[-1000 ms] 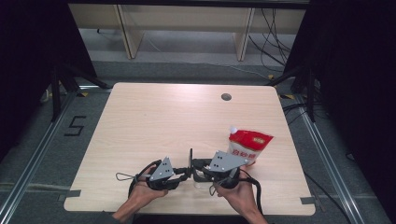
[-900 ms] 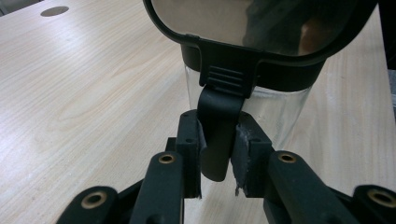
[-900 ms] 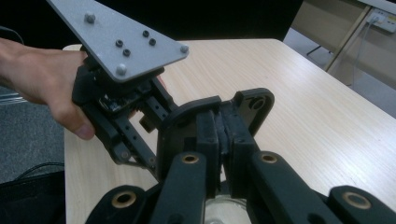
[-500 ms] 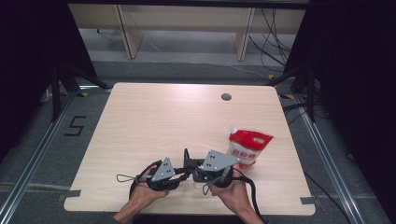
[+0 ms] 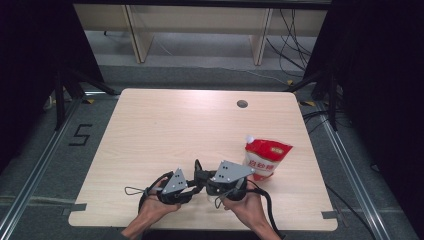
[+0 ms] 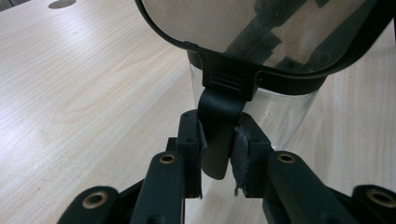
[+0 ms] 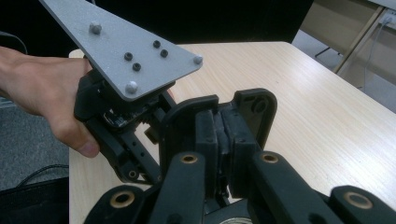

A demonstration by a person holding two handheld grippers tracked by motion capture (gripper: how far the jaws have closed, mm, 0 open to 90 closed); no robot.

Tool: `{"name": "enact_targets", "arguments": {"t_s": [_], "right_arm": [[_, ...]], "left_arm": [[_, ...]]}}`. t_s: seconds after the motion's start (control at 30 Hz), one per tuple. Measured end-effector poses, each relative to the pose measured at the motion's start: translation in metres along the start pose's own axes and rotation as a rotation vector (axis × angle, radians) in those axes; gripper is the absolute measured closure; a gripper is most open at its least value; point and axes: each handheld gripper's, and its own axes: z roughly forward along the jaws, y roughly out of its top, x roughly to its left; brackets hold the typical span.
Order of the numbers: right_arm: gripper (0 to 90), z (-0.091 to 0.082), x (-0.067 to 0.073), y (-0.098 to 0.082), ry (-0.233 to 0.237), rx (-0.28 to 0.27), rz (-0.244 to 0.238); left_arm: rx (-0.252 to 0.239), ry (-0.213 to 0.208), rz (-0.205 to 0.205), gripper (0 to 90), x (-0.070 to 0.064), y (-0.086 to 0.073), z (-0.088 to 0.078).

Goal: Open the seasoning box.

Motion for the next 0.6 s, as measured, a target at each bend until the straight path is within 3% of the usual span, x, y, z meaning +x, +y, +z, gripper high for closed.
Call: {"name": "enact_targets", "arguments": {"t_s": [0.23,0.27,0.3,0.33,0.37,0.6], "right_arm": [[84.5,-0.002,-0.001,-0.002,-0.008,0.004,0.009],[83.7,-0.004,-0.002,-0.003,-0.009,0.001,0.010],[83.1,-0.006,-0.003,-0.004,-0.012,0.002,0.016],[82.2,-0.009,-0.005,-0.005,-0.017,-0.005,0.012],[81.9,-0.012,-0.007,-0.007,-0.026,-0.008,0.021],[75.4,-0.034,-0.016,-0.026,-0.061,-0.024,0.062]], "left_arm": [[-0.007,-0.012,-0.037,72.2,0.001,-0.001,-0.001],[-0.003,-0.010,-0.020,70.4,0.002,0.000,-0.002],[-0.003,-0.010,-0.045,69.1,0.002,-0.001,-0.002],[0.009,-0.010,-0.013,67.2,0.005,-0.002,-0.004],[0.012,0.003,-0.038,64.5,0.004,-0.003,-0.006],[0.012,0.009,-0.067,50.6,0.006,-0.004,-0.019]]}}
